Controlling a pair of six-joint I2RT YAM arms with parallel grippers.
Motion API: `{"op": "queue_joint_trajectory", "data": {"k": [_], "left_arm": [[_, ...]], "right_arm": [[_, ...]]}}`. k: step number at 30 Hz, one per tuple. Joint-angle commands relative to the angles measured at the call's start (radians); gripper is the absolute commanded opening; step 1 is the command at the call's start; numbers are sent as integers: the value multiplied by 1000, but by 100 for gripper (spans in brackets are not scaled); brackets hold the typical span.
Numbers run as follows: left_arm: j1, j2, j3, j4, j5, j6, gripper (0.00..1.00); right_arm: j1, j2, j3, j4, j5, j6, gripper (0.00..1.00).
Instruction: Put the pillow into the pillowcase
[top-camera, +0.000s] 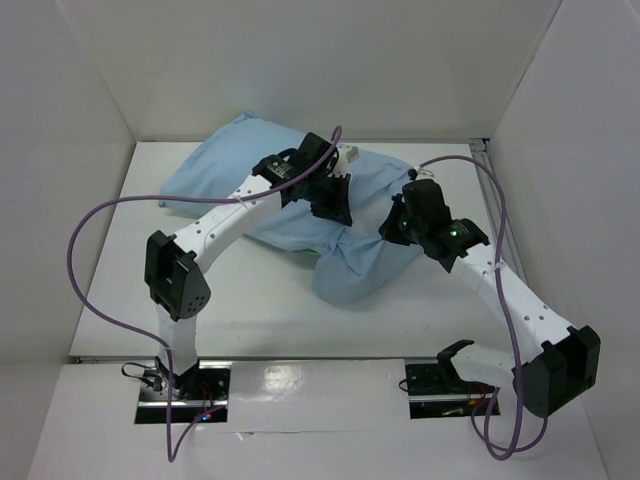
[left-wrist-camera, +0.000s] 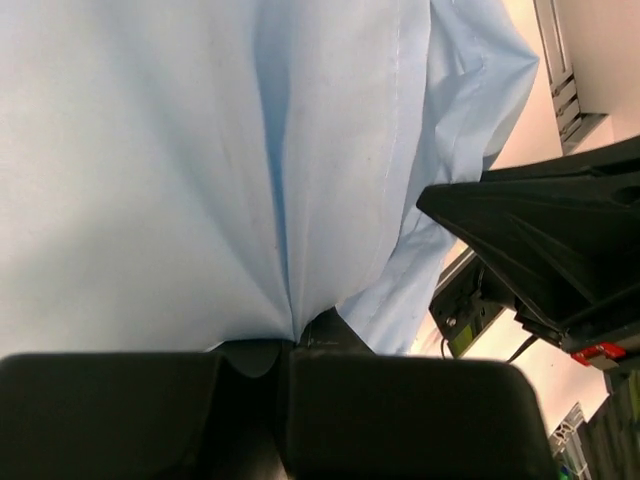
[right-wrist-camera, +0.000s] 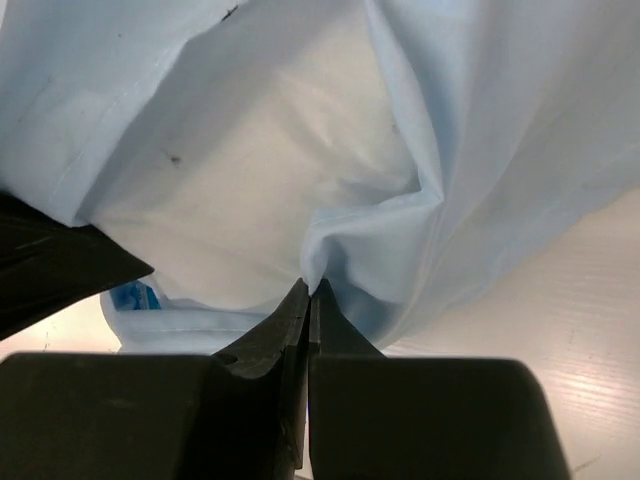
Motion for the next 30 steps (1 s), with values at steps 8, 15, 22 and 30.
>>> {"op": "queue_joint_trajectory", "data": {"k": [8,15,22,30], "left_arm": [[-82,-17,119,-77,-207,71,68],[-165,88,211,-131,-359,157,71],[-186,140,221,-140,-439,155,72],[-67,80,167,-18,-143,75,0]], "right_arm": [[8,-9,-10,45,-22,-7,0],[8,-19,-1,36,-22,2,0],[8,-38,-30,25,-12,22,0],[8,-47,-30,27,-40,13,0]]}}
